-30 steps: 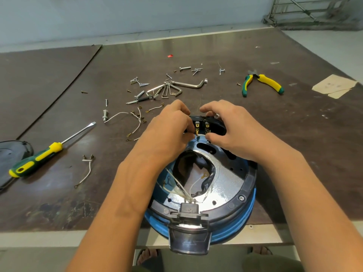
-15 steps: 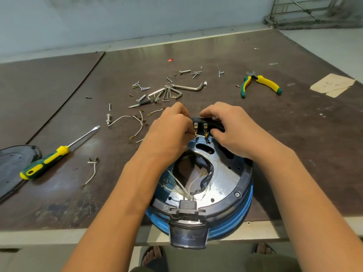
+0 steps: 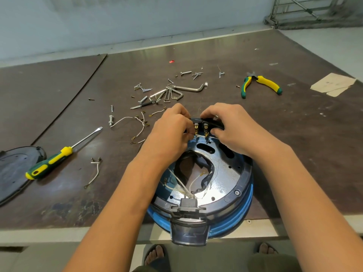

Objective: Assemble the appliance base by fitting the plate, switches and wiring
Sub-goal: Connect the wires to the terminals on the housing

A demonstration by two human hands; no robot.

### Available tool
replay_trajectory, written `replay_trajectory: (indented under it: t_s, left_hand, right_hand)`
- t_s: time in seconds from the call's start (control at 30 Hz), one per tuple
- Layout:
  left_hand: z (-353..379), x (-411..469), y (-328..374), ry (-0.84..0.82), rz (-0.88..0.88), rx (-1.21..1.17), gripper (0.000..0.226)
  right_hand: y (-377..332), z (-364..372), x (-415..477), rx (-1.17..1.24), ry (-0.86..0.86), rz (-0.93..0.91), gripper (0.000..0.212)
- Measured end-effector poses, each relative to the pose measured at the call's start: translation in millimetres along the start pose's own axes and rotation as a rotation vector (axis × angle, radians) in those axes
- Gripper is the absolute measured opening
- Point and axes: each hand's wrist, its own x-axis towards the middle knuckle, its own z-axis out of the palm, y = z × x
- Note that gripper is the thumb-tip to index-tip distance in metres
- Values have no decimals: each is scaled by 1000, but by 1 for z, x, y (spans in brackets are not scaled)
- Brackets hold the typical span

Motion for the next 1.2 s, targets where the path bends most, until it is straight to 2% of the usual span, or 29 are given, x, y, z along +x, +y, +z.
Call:
replay_trajectory:
  t_s: [0.13, 0.6, 0.83, 1.2]
  left_hand:
    - [0, 0, 0, -2, 2, 0, 12]
    - [-1, -1, 4, 7, -7, 18, 6]
    - [-1, -1, 6, 18, -39, 4, 5]
    - [-2, -1, 6, -7, -24, 18, 10]
  right_hand:
    - [2, 2, 3, 9, 12, 2, 38]
    - [6, 5, 2, 26, 29, -4, 35]
    - [9, -1, 1, 31, -45, 18, 47]
    - [5, 0, 0, 60, -16, 62, 47]
